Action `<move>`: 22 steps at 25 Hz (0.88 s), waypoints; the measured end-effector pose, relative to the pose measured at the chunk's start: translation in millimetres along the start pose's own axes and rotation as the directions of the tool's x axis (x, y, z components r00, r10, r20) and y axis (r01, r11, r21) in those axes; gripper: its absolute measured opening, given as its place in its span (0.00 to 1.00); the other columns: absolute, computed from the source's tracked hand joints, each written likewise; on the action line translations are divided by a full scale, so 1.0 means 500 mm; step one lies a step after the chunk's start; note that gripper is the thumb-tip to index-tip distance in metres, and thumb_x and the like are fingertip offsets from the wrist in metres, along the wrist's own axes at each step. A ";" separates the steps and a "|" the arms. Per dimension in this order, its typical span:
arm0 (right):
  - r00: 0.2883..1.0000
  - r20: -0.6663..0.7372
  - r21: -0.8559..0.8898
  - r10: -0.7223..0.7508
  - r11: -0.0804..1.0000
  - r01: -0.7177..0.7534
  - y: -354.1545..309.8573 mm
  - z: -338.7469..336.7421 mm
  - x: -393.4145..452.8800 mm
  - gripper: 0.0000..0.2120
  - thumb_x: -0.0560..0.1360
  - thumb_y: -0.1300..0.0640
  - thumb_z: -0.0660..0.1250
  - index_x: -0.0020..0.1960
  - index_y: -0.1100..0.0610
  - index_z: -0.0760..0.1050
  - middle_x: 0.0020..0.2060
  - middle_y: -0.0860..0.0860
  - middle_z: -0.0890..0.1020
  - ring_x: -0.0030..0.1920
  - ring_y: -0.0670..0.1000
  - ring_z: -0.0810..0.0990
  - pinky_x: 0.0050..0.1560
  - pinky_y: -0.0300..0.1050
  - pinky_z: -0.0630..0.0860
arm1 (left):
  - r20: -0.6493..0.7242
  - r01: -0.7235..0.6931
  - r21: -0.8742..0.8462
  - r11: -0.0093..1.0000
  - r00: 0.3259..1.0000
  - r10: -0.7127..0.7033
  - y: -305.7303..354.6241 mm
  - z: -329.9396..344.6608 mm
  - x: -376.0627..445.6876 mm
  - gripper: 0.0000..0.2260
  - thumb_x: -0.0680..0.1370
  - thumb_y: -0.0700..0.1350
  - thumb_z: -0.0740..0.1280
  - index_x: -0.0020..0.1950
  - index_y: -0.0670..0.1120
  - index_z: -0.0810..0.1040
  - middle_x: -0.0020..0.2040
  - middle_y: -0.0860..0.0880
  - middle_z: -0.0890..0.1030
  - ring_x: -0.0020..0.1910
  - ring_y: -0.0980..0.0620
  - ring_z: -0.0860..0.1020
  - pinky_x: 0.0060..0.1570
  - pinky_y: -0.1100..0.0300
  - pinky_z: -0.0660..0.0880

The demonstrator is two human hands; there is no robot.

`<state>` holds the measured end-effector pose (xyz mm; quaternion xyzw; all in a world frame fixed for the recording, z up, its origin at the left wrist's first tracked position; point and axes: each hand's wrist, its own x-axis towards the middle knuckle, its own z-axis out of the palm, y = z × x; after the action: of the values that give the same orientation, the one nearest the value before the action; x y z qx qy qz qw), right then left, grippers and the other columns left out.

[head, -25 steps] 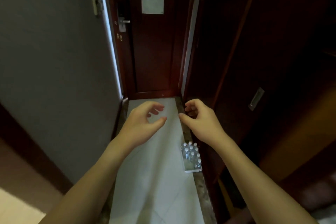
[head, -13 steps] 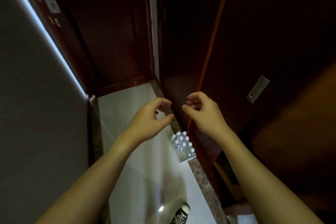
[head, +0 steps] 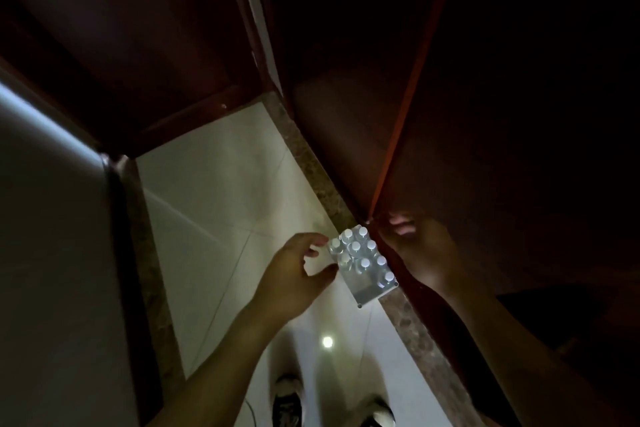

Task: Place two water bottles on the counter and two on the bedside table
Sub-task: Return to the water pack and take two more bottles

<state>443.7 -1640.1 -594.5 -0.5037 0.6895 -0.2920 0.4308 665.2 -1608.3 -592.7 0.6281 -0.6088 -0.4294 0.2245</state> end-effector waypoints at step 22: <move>0.933 -0.354 -0.181 0.066 0.974 -0.138 0.938 0.598 0.422 0.24 0.69 0.57 0.77 0.61 0.51 0.72 0.48 0.47 0.83 0.48 0.52 0.83 0.46 0.50 0.79 | 0.000 -0.199 0.207 0.958 0.979 0.204 -0.878 0.683 0.550 0.21 0.67 0.52 0.78 0.57 0.54 0.76 0.51 0.56 0.84 0.49 0.56 0.80 0.42 0.75 0.65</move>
<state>476.0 -1679.3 -1187.4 -0.4490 0.8060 -0.2813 0.2640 608.5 -1720.1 -1200.4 0.5873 -0.7084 -0.3322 0.2072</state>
